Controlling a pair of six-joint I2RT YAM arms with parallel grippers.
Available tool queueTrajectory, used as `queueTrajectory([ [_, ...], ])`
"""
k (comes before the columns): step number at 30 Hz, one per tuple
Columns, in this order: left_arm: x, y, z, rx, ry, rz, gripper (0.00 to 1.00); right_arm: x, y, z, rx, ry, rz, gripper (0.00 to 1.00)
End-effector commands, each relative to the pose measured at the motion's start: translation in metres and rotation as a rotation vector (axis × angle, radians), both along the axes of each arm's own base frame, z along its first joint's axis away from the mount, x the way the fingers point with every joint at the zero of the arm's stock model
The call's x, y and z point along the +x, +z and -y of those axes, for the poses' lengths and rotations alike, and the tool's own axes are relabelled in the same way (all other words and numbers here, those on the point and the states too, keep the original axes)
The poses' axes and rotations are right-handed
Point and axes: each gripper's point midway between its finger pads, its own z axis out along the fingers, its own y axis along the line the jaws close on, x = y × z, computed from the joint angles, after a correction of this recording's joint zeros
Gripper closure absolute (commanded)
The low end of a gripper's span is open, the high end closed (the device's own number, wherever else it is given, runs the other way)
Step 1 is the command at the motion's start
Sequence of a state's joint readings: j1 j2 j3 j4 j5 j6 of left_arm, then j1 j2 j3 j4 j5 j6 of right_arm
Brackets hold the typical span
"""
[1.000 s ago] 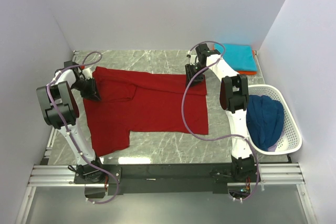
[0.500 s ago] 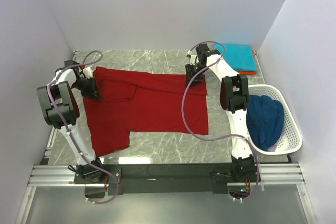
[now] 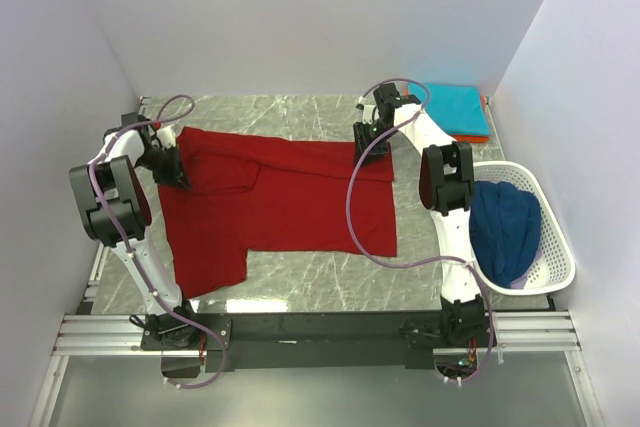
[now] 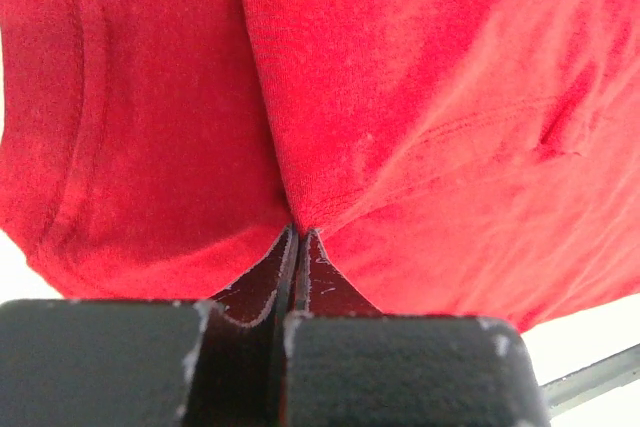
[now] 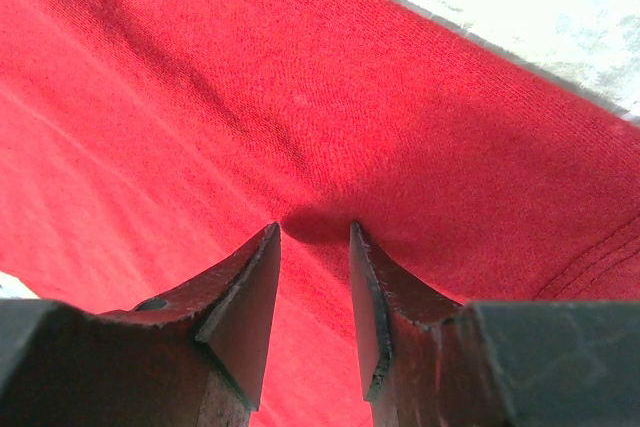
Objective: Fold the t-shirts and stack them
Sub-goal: Fold the tshirt
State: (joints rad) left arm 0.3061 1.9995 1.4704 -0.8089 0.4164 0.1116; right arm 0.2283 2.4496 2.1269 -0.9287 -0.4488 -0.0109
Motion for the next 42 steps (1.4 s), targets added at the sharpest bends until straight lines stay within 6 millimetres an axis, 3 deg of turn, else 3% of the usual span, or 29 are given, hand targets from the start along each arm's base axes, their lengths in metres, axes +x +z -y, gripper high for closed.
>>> queueTrajectory([
  [1,0.007,0.039,-0.006,0.033,-0.002,0.078,1.00,0.002,-0.012,0.013,-0.061,-0.025,-0.006,0.58],
  [13,-0.004,0.043,-0.018,-0.011,0.034,0.022,1.00,0.006,-0.013,0.023,-0.092,-0.053,-0.007,0.59],
  [29,-0.034,0.008,-0.014,-0.032,0.020,-0.085,0.99,0.005,-0.012,0.025,-0.102,-0.048,-0.008,0.59],
  [30,-0.033,0.009,-0.014,-0.034,0.020,-0.082,0.89,0.004,-0.010,0.024,-0.101,-0.045,-0.008,0.59],
  [33,-0.019,0.020,-0.017,-0.032,0.023,-0.016,0.70,0.002,-0.004,0.025,-0.098,-0.027,0.000,0.58],
  [39,0.032,0.071,-0.011,-0.077,-0.016,0.226,0.65,0.003,0.021,0.033,-0.139,0.027,0.082,0.58],
  [42,0.054,0.074,0.001,-0.096,-0.040,0.265,0.66,0.003,0.026,0.032,-0.200,0.089,0.116,0.59],
])
